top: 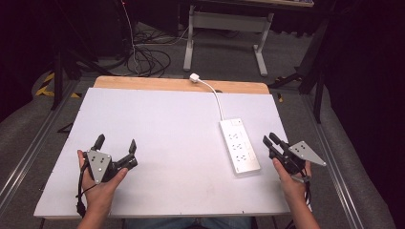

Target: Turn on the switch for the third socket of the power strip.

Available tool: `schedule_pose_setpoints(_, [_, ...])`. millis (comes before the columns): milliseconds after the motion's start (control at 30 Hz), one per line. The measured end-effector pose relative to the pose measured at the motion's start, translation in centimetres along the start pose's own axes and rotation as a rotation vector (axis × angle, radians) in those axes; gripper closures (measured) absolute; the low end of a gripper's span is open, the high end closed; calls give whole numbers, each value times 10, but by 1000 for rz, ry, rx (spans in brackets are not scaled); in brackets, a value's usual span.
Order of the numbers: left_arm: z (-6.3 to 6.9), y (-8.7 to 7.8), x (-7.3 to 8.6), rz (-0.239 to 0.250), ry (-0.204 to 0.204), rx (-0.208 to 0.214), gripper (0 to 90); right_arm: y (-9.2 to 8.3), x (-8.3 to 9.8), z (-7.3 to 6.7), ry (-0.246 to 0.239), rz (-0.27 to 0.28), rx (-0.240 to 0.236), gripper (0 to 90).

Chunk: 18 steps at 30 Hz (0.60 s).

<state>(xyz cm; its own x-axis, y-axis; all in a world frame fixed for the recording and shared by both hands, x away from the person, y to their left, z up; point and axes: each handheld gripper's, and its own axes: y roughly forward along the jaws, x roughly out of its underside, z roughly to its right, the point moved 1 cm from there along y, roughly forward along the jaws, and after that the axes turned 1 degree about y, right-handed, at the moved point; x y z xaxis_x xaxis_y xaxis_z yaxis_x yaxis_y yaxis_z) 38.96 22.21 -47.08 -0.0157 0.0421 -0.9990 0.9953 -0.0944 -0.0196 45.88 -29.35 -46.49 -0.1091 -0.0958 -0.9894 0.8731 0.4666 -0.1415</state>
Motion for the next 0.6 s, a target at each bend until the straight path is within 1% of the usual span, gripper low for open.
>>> schedule_pose_setpoints(100, [0, 0, 0, 0, -1, 1, 62, 0, 0, 0, -6, 2, -7, 753])
schedule_pose_setpoints(167, [1, 0, 0, 0, -3, 3, 63, -1, -1, 0, -12, 3, -1, 785])
schedule_pose_setpoints(267, [1, 0, 0, -1, -3, 3, 64, -2, -1, 0, -19, 2, -6, 826])
schedule_pose_setpoints(367, [1, 0, 0, -2, -3, 5, 65, -2, -1, -1, -21, -6, -6, 844])
schedule_pose_setpoints(433, [1, 0, 0, -3, -3, 6, 66, -2, -1, -1, -29, -9, -8, 876])
schedule_pose_setpoints(500, [1, 0, 0, -3, 0, 7, 67, -3, -2, -1, -41, -20, 1, 899])
schedule_pose_setpoints(600, [1, 0, 0, -5, 0, 7, 68, -4, -2, -1, -42, -31, 0, 900])
